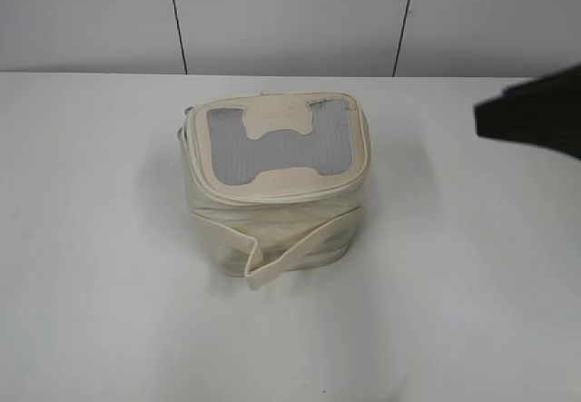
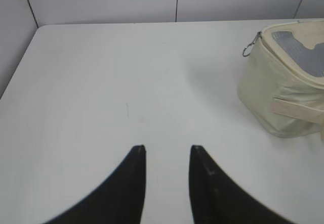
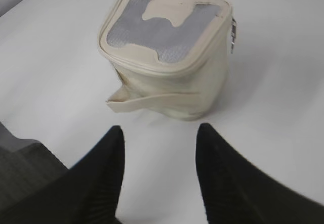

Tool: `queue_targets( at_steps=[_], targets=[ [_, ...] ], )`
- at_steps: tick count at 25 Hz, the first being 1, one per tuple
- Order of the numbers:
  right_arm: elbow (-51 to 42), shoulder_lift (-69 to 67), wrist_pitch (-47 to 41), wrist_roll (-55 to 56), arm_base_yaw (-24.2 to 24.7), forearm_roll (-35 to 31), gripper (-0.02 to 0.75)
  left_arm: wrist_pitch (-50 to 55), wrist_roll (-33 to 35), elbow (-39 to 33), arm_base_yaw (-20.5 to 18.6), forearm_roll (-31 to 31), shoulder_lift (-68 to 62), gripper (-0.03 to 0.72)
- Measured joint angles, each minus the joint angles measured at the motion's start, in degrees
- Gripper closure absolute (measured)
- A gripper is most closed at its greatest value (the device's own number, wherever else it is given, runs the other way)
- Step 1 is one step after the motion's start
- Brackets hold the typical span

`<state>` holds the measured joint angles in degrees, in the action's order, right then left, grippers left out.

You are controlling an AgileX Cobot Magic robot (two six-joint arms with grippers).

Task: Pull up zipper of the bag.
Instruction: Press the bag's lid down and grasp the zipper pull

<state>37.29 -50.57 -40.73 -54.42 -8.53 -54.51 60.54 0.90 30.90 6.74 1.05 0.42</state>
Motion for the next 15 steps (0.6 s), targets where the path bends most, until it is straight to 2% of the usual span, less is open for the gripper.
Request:
queue_targets(
  at_steps=[3, 5, 10, 15],
  targets=[
    [11.1, -18.1, -1.9, -11.1, 0.0, -7.3, 0.367, 0.0, 0.0, 0.0, 0.0, 0.0, 0.0, 0.449],
    [20.5, -30.7, -5.0, -14.6, -0.6, -8.8, 0.367, 0.0, 0.0, 0.0, 0.1, 0.0, 0.0, 0.449],
    [50.1, -55.8, -16.7, -15.7, -4.0, -6.5, 0.367, 0.0, 0.0, 0.0, 0.2, 0.0, 0.0, 0.449],
    [75.7, -75.1, -27.0, -9.9, -8.1, -3.3, 0.367, 0.0, 0.0, 0.0, 0.2, 0.0, 0.0, 0.449]
  ],
)
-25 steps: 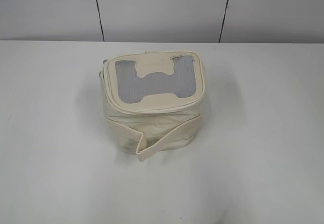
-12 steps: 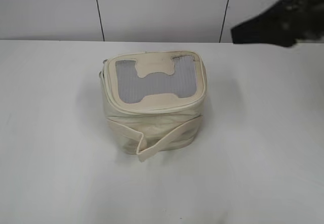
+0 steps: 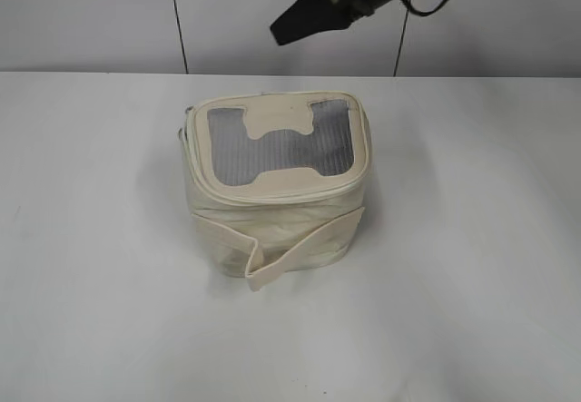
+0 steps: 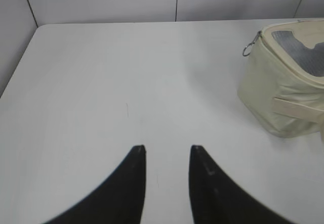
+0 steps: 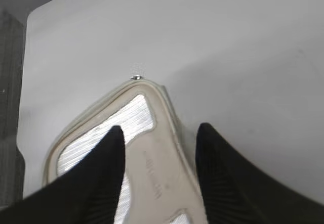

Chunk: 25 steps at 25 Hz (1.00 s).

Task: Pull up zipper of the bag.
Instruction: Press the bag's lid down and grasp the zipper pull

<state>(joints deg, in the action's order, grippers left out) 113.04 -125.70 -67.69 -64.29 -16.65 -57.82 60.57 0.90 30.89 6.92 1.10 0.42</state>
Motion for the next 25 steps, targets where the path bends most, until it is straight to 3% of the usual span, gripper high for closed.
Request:
queue_targets(
  at_steps=[2, 6, 12, 19, 25],
  targets=[
    [7.8, -5.3, -0.4, 2.6, -1.7, 2.1, 0.367, 0.0, 0.0, 0.0, 0.0, 0.0, 0.0, 0.449],
    [14.8, -11.8, -0.7, 5.8, -5.6, 6.2, 0.367, 0.1, 0.0, 0.0, 0.0, 0.0, -0.4, 0.449],
    [15.4, -13.9, -1.3, 6.9, -9.0, 8.0, 0.367, 0.1, 0.0, 0.0, 0.0, 0.0, -1.1, 0.449],
    [15.5, -15.2, -1.5, 8.0, -9.1, 10.2, 0.379, 0.2, 0.0, 0.2, 0.0, 2.9, -3.4, 0.449],
    [15.8, -15.3, -2.1, 8.2, -9.1, 11.4, 0.666, -11.4, 5.5, 0.5, 2.9, 18.1, -16.8, 0.449]
  ],
)
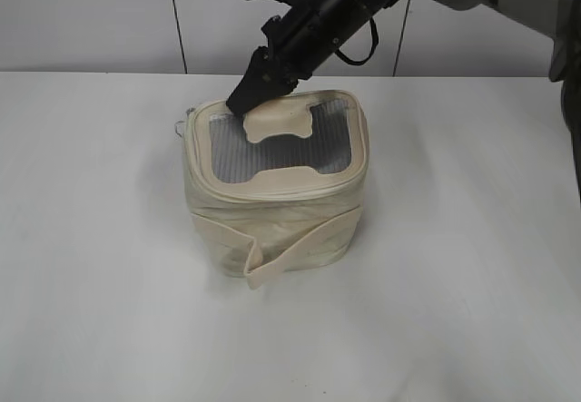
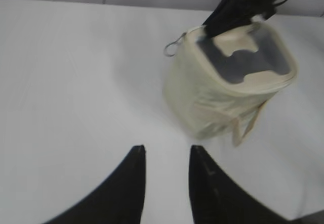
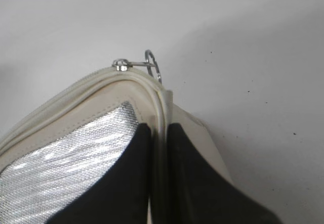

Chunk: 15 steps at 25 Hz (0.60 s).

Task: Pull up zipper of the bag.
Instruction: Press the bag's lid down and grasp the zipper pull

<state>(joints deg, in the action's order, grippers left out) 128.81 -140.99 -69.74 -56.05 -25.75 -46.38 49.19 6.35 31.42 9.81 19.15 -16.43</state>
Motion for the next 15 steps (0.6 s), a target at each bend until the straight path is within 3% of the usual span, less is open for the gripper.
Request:
queue_targets(
  at_steps=[6, 9, 11, 13, 15],
  targets=[
    [0.0, 0.0, 0.0, 0.2, 0.0, 0.0, 0.688, -17.1, 17.0, 2.8, 5.9, 15.6, -21.4, 0.449],
    [0.0, 0.0, 0.0, 0.3, 0.0, 0.0, 0.688, -17.3, 33.4, 7.3, 5.0, 27.3, -34.6, 0.449],
    [0.0, 0.0, 0.0, 0.3, 0.0, -0.1, 0.688, -11.9, 45.4, 11.8, 1.3, 37.6, -42.8, 0.449],
    [0.0, 0.0, 0.0, 0.4, 0.0, -0.1, 0.688, -2.1, 56.3, 16.4, -5.6, 48.6, -51.0, 0.449],
    [0.0, 0.0, 0.0, 0.6, 0.0, -0.1, 0.688, 6.8, 63.6, 21.8, -12.6, 53.7, -59.6, 0.446]
  ],
)
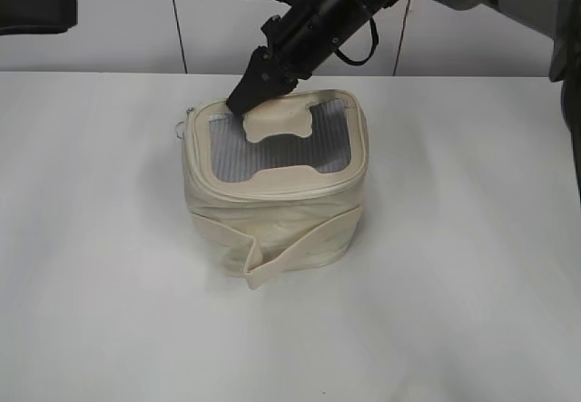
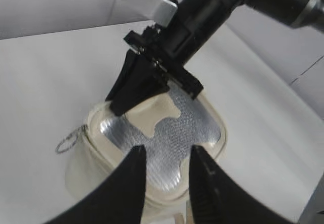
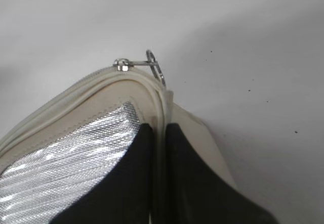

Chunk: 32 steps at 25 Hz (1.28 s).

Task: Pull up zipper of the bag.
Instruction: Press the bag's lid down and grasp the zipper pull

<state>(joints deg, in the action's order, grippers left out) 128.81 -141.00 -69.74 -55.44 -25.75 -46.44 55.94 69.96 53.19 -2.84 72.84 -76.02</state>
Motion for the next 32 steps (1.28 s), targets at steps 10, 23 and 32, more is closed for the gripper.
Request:
queue_targets(
  at_steps=[10, 23, 32],
  targets=[
    [0.0, 0.0, 0.0, 0.8, 0.0, -0.1, 0.689, 0.0, 28.5, 10.3, -0.9, -3.4, -27.2, 0.255],
    [0.0, -0.1, 0.0, 1.2, 0.0, -0.6, 0.692, -16.5, 39.6, 10.4, 9.6, -7.1, -31.3, 0.245],
    [0.0, -0.1, 0.0, 1.3, 0.0, -0.7, 0.693, -20.8, 41.6, 10.5, 12.3, -4.6, -32.4, 0.245]
  ],
)
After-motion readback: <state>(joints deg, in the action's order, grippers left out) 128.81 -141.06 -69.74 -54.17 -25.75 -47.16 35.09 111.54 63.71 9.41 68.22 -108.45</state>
